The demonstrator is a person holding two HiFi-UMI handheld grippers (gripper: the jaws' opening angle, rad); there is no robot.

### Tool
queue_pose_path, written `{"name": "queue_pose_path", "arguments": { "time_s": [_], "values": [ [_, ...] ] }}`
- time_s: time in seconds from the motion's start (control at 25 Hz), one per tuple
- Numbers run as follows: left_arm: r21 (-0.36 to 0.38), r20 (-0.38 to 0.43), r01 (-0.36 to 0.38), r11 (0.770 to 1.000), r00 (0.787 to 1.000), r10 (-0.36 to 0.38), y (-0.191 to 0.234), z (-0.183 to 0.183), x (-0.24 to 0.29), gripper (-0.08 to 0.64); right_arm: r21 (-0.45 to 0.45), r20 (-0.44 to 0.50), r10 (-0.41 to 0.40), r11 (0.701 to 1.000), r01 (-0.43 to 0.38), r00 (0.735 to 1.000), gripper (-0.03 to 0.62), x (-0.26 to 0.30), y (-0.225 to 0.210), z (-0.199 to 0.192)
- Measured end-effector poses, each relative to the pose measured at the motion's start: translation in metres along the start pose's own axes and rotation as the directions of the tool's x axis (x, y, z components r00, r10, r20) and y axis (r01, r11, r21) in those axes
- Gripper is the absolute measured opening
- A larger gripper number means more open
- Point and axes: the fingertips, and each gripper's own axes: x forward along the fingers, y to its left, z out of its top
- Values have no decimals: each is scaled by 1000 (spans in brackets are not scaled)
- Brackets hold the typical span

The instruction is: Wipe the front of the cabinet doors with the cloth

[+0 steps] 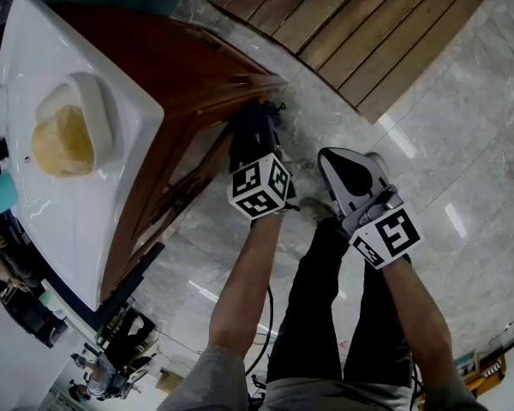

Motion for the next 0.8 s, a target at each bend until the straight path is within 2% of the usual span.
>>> {"name": "queue_pose_path", "arguments": {
  "time_s": [0.36,0.6,0.8],
  "values": [
    [1,46,110,994,993,-110,-40,17,-8,92,-5,9,11,1000,-11,1000,9,-10,0,5],
    [58,97,172,983,979,-177,-68,40,-46,92,-23,16,30,999,-30,999,9,-19,12,21],
    [147,144,213,966,961,-234,-97,74,-94,92,-53,22,48,998,-46,999,9,-33,28,50]
  ]
}}
